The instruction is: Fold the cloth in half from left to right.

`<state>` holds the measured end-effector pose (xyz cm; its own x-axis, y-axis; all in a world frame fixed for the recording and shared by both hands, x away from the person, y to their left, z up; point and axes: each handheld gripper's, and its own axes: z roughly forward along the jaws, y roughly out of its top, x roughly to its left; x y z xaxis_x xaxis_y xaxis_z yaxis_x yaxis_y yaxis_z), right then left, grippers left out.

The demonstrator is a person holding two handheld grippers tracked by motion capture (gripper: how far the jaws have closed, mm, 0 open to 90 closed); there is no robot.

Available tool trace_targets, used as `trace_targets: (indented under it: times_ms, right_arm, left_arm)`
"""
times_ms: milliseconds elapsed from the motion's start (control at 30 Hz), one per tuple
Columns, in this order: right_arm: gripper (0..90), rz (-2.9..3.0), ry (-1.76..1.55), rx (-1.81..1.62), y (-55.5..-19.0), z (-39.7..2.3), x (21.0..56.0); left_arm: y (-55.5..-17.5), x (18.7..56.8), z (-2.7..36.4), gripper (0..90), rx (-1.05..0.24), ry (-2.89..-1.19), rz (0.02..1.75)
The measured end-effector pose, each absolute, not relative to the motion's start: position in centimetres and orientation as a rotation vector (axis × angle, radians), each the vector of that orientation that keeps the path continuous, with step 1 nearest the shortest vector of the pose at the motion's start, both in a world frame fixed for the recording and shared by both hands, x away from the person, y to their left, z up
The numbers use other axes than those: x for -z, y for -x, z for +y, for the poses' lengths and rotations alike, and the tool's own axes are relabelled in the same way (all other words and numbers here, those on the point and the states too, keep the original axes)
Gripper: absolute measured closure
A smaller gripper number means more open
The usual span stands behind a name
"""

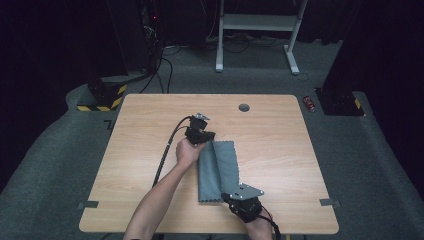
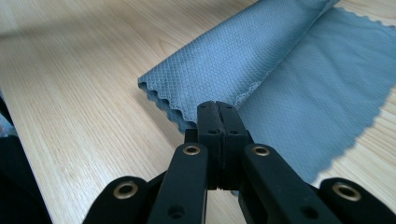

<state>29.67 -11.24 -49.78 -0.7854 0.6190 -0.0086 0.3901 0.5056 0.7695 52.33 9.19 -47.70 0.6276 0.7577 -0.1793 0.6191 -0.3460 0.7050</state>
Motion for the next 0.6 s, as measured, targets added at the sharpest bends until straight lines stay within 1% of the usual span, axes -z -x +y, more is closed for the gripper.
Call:
trace_targets:
  times_ms: [167,433,600]
  right_arm:
    - [89.5,2.450,-0.875,-1.144,-29.4,-12.2,49.7]
    - [89.5,2.443,-0.887,-1.118,-29.0,-13.0,49.9]
    - [89.5,2.439,-0.888,-1.097,-28.5,-13.6,50.1]
  left_arm:
    - [-52.4,47.3,7.3,90.0,-0.230,-2.095,1.035]
    - [-52.7,47.6,5.7,90.0,-0.220,-2.129,1.008]
    - [-52.7,47.7,3.9,90.0,-0.213,-2.163,0.972]
